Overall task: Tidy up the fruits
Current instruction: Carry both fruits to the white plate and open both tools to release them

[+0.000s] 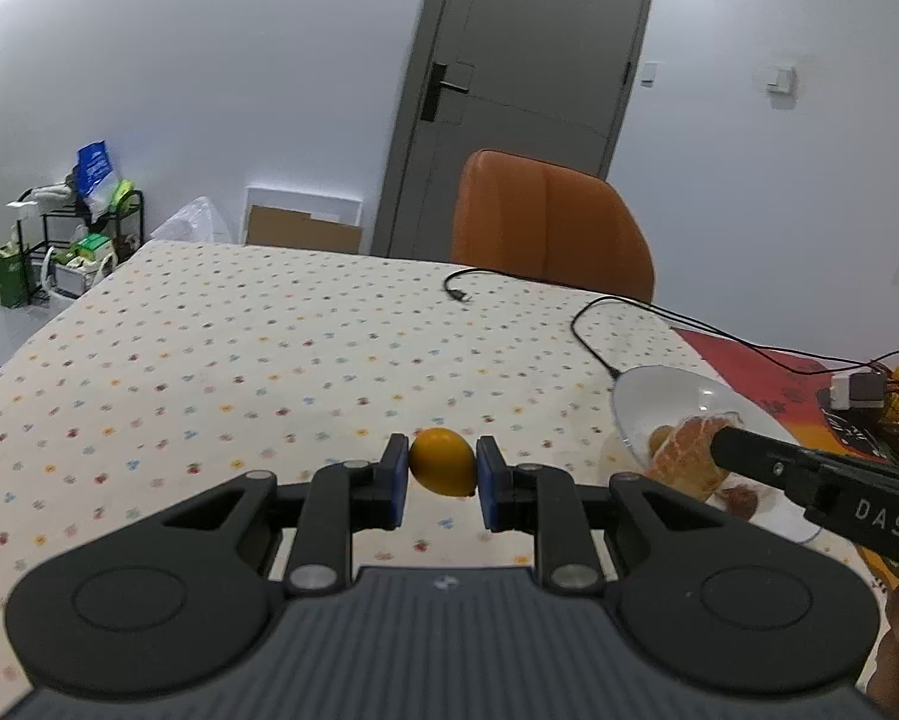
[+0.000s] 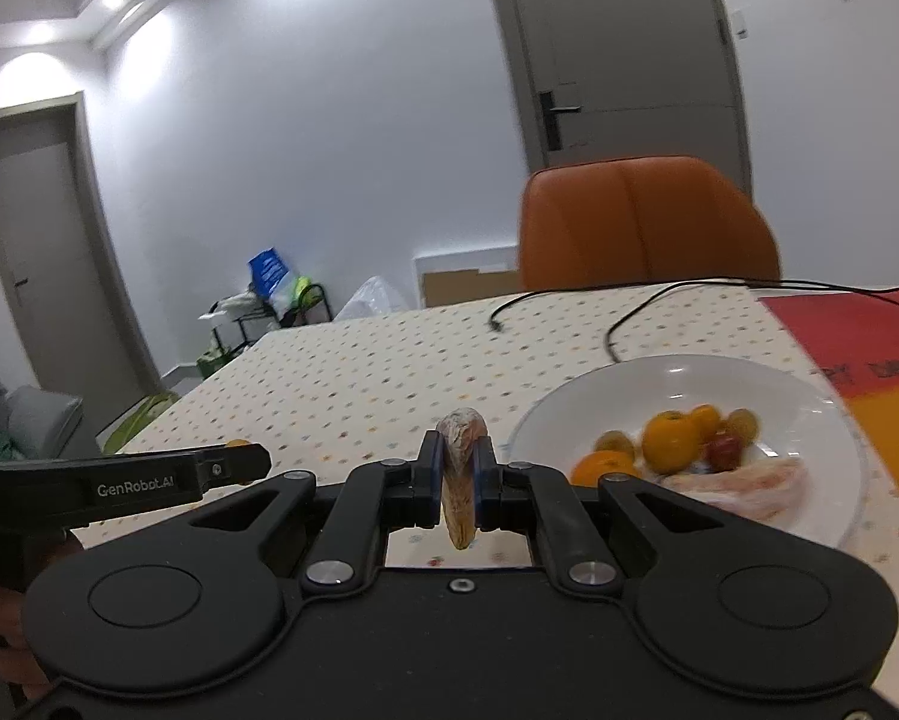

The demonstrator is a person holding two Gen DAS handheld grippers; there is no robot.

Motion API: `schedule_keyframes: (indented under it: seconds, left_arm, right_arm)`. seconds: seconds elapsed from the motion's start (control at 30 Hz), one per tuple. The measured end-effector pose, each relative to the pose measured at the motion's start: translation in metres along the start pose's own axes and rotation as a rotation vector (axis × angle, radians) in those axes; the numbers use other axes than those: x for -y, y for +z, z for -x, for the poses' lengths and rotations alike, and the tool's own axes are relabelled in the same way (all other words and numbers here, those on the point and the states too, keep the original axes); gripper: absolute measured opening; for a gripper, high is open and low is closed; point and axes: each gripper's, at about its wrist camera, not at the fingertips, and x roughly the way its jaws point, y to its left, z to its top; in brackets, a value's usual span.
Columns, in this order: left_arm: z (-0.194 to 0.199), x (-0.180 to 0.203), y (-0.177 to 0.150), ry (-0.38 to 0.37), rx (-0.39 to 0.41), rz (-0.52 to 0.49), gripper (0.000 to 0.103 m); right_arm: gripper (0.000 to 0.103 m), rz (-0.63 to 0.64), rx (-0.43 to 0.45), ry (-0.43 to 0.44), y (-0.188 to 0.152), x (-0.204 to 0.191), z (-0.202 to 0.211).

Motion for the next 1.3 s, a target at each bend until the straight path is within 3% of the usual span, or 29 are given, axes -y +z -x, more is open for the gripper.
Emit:
schedule_keyframes:
  seconds: [0.47,0.93,1.07,1.3]
  left_arm:
    - [-0.011,0.046,0.001,-0.064,-0.005,-0.067,0.022]
    - [-0.026,0.079,-0.001,-0.095,-0.022,-0.122,0.022]
    - [-0.031,0.089,-0.001,-0.11,-0.024,-0.136,0.022]
    - [-0.039,0.112,-0.001,-0.139,-0.032,-0.168,0.022]
  right_arm:
    - [0.008,-0.068,0.048,-0.097,-0.001,0.052,0.028]
    - [0.009,-0.178,0.007,-0.154,-0.02,0.098,0.023]
    - [0.021,-0.189,-0.009,-0.206,-0.025,0.107,0.02]
    - [0.022,-0.202,0.021,-0.207,-0.028,0.117,0.033]
